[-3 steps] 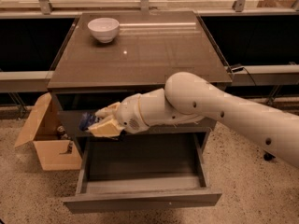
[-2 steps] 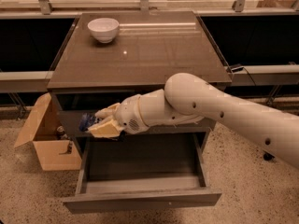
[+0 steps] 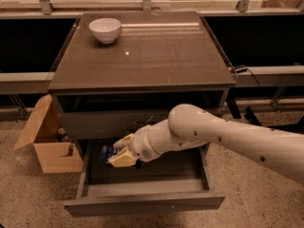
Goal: Place rxbar blueberry into middle drawer
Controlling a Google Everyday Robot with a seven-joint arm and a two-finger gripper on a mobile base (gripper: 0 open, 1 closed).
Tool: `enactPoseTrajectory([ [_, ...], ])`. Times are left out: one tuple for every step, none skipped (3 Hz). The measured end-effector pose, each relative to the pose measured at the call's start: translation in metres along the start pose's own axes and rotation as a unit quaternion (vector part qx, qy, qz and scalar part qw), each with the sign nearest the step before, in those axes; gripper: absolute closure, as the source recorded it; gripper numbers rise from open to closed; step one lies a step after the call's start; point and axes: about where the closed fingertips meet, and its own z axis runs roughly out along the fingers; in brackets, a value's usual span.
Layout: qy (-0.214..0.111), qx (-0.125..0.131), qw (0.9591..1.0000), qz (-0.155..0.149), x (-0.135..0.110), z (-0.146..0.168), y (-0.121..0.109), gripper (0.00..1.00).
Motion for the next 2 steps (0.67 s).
enactPoseTrajectory([
  [0.037,0.013,0.9989,0.025,0.0573,0.0128,-0.0141,1.00],
  [0.037,0.013,0.9989,0.025,0.0574,0.0129,-0.0142,1.00],
])
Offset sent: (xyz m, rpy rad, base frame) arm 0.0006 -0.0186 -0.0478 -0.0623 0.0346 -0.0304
